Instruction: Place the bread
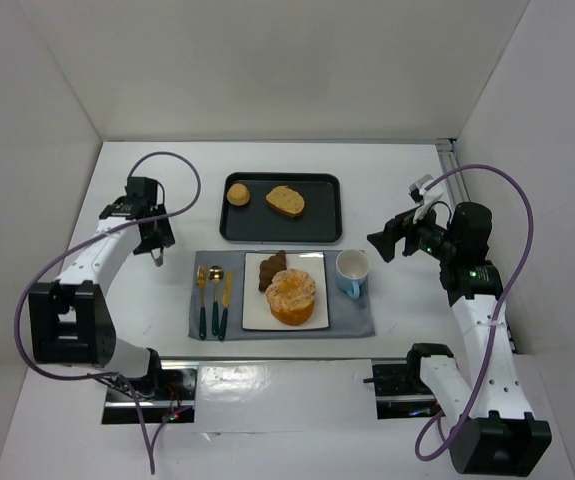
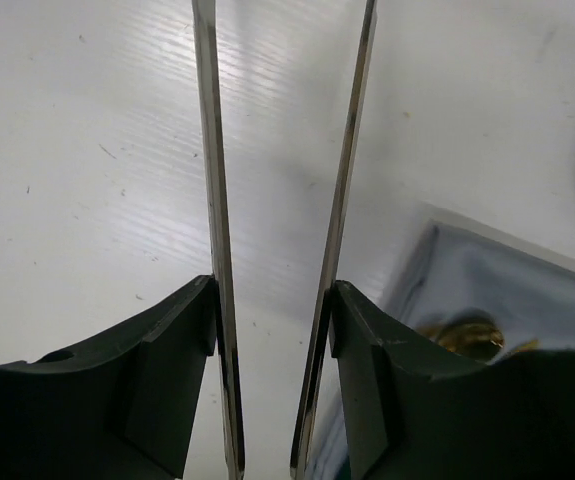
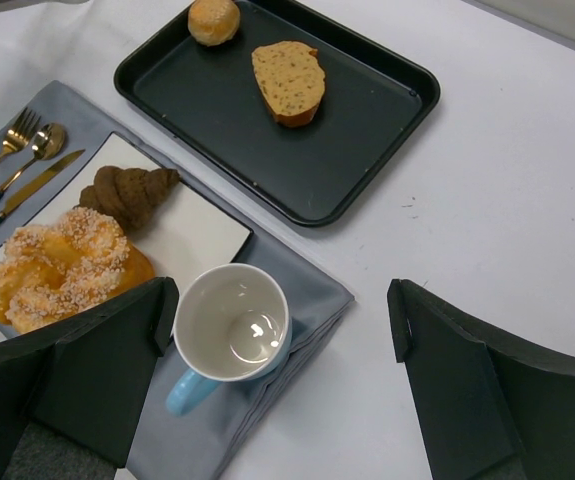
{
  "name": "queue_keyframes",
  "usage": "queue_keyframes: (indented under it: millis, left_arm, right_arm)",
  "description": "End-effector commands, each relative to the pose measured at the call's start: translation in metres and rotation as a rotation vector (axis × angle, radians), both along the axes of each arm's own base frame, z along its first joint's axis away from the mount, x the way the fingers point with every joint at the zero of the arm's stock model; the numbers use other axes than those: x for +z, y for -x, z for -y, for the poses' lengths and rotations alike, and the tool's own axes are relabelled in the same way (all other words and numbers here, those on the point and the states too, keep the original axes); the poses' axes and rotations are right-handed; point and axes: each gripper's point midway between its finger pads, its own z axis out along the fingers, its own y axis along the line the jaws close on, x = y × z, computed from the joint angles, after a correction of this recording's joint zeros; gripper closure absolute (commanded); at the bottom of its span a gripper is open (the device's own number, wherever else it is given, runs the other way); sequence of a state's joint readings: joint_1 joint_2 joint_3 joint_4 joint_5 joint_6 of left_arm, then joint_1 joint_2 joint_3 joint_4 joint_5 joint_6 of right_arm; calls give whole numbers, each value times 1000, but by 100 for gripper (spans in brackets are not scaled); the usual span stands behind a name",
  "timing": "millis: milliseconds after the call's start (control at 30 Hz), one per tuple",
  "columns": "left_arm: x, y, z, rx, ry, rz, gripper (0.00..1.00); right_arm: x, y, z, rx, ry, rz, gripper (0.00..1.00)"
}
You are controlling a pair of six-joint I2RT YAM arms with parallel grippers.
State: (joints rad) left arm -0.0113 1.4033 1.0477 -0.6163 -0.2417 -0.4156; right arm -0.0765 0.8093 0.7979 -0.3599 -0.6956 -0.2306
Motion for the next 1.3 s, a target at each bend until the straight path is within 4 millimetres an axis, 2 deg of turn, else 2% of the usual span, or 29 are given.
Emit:
queue_keyframes:
  millis: [0,33,200,433,633,667,767,800,900,967,1033,1067,1133,1167,1233,1267]
  left_arm:
    - [-1,-15,-20,36,-53,10,38]
    - [-4,-17,-25,43,-58,7,36]
    - [-37,-12,-18,8,-4,-105,32]
    - [-61,-2,-9,-30,54,-204,26]
    - [-73,4,-5,-34,93,-242,23]
    - [-74,6,-3,-39,105,-251,19]
    - [-74,6,-6,-30,106,-250,16]
    - [-71,5,-8,-26,97,-242,9]
    - [-61,6,-11,1,79,-216,7]
    - [-37,2,-14,13,66,-134,3]
    - [-13,-7,-7,15,87,-39,1]
    - [8,-8,-1,-5,97,30,1]
    - [26,-8,10,-44,115,97,1]
    - [36,-10,27,-96,116,130,1]
    - [44,1,42,-147,127,163,1]
    - [41,4,54,-188,142,181,1]
  right_arm:
    - [11,2,-3,24,7,47,1]
    - [11,2,-3,24,7,47,1]
    - [11,2,-3,24,7,47,1]
    - [11,2,-3,24,7,47,1]
    - [11,2,-3,24,7,47,1]
    - [11,2,-3,24,7,47,1]
    - [11,2,-3,24,7,47,1]
    - [11,2,-3,24,7,47,1]
    - [10,3,-3,24,6,38,1]
    - [14,2,-3,24,7,47,1]
    - [12,5,-5,37,1,38,1]
    - [12,5,-5,37,1,38,1]
    - [17,3,-4,14,-19,35,1]
    - [18,3,-5,11,-28,28,1]
    - [19,1,-3,-22,-58,8,1]
    - [19,-1,-4,-27,-73,-1,1]
